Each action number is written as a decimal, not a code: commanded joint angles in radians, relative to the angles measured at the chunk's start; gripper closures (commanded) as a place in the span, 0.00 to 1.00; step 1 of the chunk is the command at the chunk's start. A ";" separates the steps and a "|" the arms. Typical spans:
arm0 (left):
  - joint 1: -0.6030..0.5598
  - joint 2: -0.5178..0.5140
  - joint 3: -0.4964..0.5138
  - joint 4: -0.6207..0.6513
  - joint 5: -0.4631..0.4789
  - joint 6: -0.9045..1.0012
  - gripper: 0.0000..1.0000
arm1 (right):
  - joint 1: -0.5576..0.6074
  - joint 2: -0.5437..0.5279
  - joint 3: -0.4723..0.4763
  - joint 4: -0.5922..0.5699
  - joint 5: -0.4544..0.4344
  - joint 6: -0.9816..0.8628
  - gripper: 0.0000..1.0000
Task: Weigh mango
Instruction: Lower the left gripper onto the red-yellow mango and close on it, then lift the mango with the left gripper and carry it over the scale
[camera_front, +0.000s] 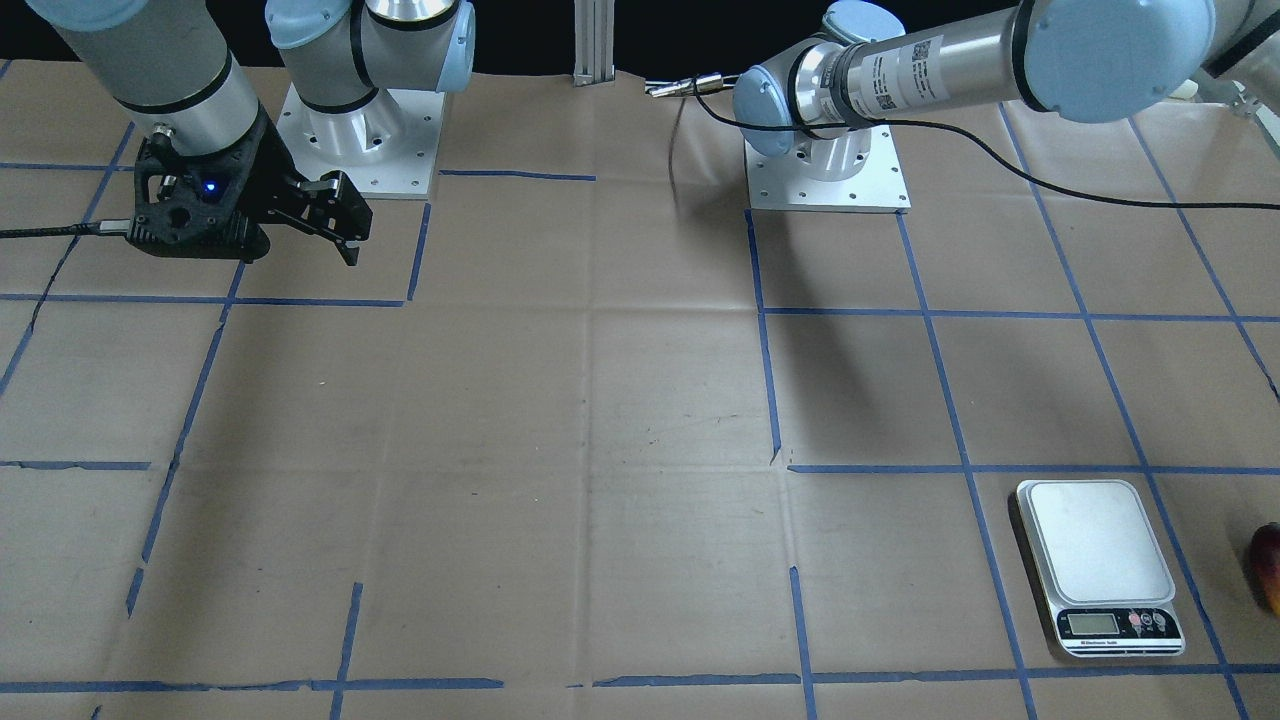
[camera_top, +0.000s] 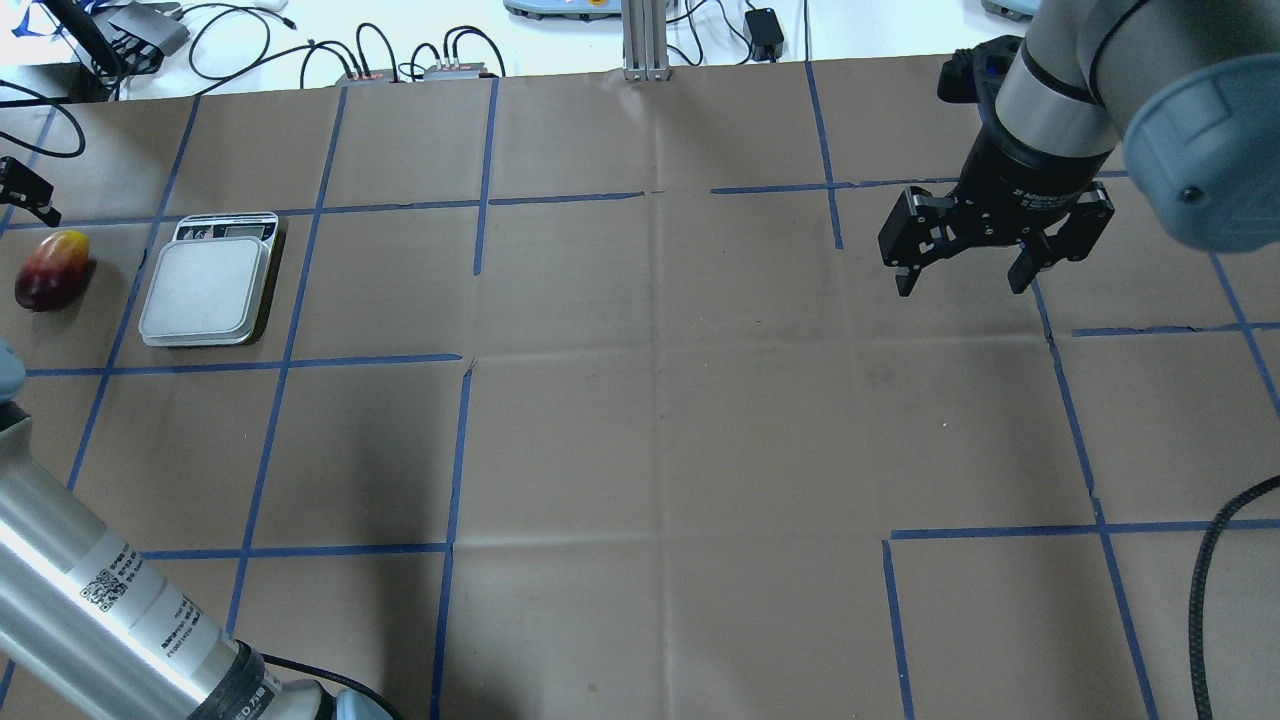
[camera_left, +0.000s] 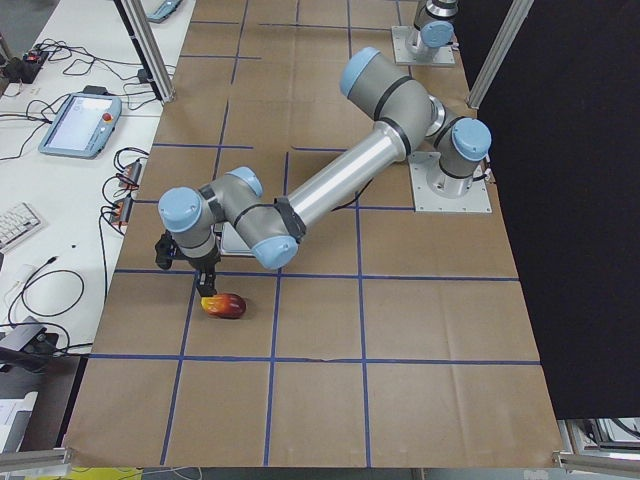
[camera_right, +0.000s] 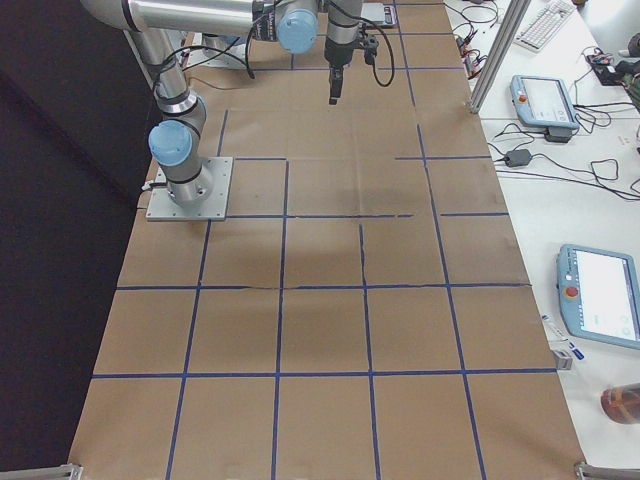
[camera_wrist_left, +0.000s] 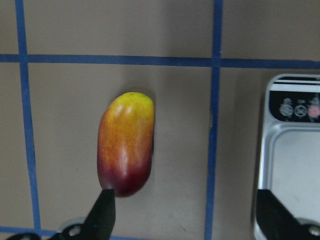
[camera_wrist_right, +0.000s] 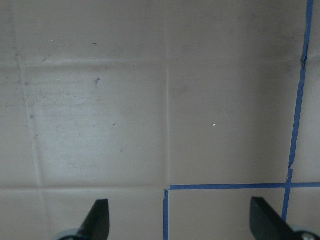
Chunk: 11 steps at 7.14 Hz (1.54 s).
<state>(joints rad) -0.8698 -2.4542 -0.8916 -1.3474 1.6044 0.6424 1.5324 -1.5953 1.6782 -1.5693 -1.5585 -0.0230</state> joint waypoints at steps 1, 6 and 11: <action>0.026 -0.077 0.028 0.002 -0.001 0.003 0.00 | 0.000 0.000 0.000 0.000 0.000 0.000 0.00; 0.019 -0.112 0.060 -0.019 -0.006 0.002 0.67 | 0.000 0.000 0.000 0.000 0.000 0.000 0.00; -0.138 0.228 -0.372 -0.027 -0.009 -0.006 0.83 | 0.000 0.000 0.000 0.000 0.000 0.000 0.00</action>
<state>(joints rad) -0.9723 -2.2976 -1.1509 -1.3996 1.5961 0.6398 1.5325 -1.5953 1.6782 -1.5693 -1.5585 -0.0230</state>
